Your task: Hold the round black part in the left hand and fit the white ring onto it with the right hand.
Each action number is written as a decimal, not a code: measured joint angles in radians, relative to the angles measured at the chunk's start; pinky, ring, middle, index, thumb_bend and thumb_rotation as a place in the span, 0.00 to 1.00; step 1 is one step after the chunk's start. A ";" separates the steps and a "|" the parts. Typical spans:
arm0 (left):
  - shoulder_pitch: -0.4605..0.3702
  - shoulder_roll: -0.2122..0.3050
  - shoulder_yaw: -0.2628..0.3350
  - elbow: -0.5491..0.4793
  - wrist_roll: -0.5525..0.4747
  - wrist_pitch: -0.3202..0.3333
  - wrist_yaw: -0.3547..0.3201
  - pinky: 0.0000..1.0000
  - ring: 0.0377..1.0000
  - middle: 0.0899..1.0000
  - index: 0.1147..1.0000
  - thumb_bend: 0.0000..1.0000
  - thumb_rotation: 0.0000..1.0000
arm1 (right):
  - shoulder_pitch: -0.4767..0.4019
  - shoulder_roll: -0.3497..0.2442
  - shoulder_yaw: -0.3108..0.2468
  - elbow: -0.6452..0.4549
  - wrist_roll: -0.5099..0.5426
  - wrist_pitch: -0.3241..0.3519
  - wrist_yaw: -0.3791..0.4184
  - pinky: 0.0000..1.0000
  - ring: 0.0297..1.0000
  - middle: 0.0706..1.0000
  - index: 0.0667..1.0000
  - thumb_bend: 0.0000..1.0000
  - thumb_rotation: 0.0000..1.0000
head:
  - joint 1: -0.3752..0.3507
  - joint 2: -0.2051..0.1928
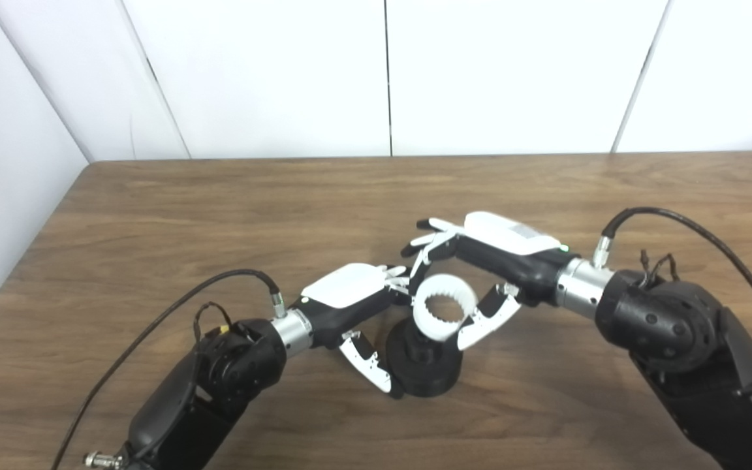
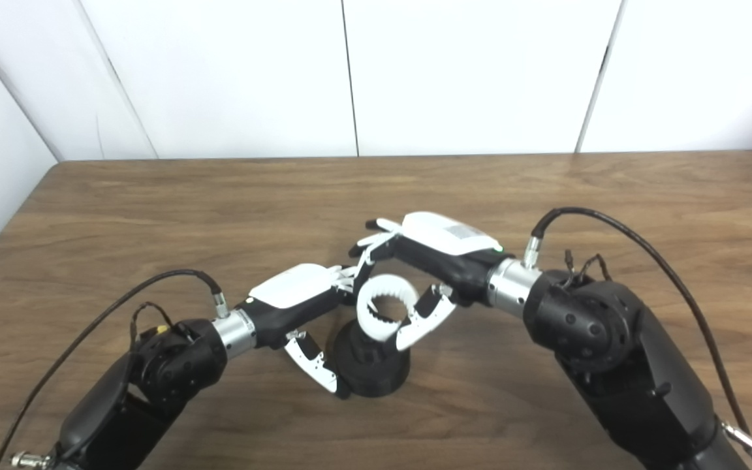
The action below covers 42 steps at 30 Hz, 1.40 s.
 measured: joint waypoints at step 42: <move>0.002 -0.006 0.000 -0.015 0.001 0.030 -0.008 1.00 1.00 0.93 0.57 0.87 0.34 | 0.005 0.031 0.030 -0.001 0.004 -0.001 0.036 0.99 1.00 0.87 0.46 0.52 0.16 | 0.006 0.011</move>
